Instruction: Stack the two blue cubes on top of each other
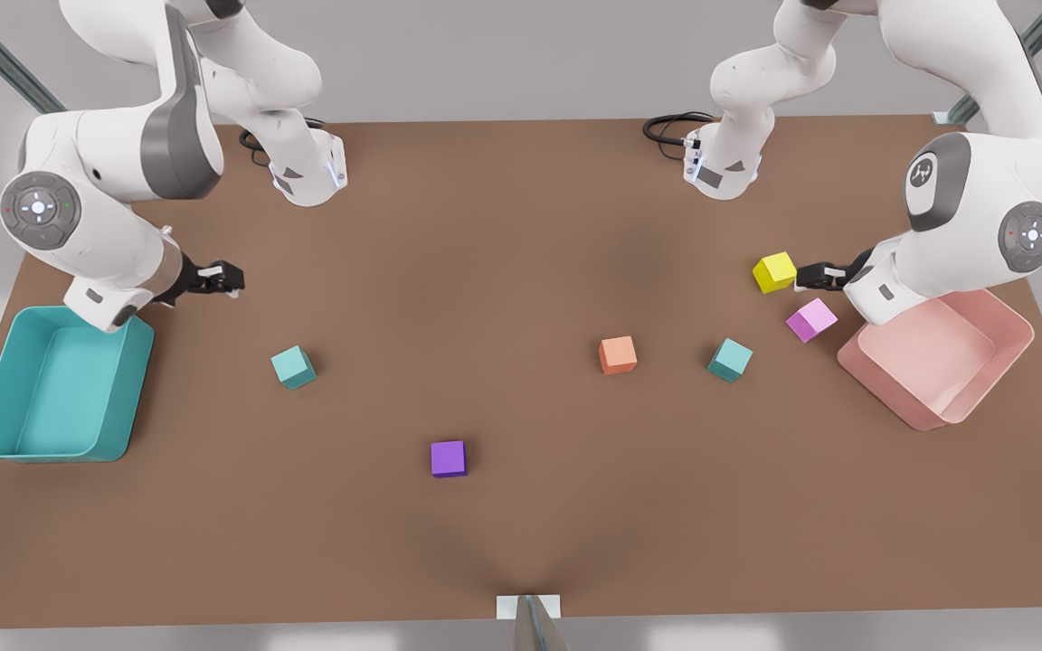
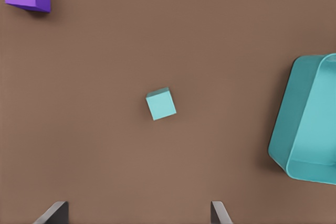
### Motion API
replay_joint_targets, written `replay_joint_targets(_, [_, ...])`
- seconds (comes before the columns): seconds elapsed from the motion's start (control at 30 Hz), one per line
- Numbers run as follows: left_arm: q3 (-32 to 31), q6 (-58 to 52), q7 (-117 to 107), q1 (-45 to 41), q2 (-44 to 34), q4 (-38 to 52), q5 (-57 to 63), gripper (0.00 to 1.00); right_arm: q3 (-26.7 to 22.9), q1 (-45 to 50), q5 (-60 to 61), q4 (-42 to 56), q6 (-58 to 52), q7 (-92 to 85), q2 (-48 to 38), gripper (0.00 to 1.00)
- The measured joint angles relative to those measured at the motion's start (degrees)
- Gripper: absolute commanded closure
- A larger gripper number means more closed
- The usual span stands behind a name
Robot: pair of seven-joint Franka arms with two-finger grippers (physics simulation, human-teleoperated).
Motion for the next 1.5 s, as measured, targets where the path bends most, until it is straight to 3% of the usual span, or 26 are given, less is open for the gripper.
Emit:
replay_joint_targets(0.17, [0.0,-0.1,0.1,0.0,0.2,-0.1,0.0,0.0,0.4,0.6,-0.5,-2.6,1.2,-0.2,4.3,0.0])
replay_joint_targets(0.37, [0.0,-0.2,0.1,0.1,0.4,-0.2,0.0,0.0,0.6,1.6,-1.9,-27.1,18.0,-0.6,1.0,0.0])
replay_joint_targets(0.53, [0.1,-0.2,0.2,0.2,1.0,-0.2,0.0,0.0,0.1,-0.5,-1.1,-38.8,35.0,-0.8,2.6,0.0])
replay_joint_targets(0.87, [0.1,-0.3,0.2,0.3,1.5,-0.2,0.0,0.0,0.1,-2.3,-0.9,-41.1,50.2,-1.2,9.2,0.0])
replay_joint_targets(1.5, [0.2,-0.3,0.2,0.4,2.3,-0.3,0.1,0.0,0.1,-3.6,-1.0,-41.3,53.3,-9.5,16.9,0.0])
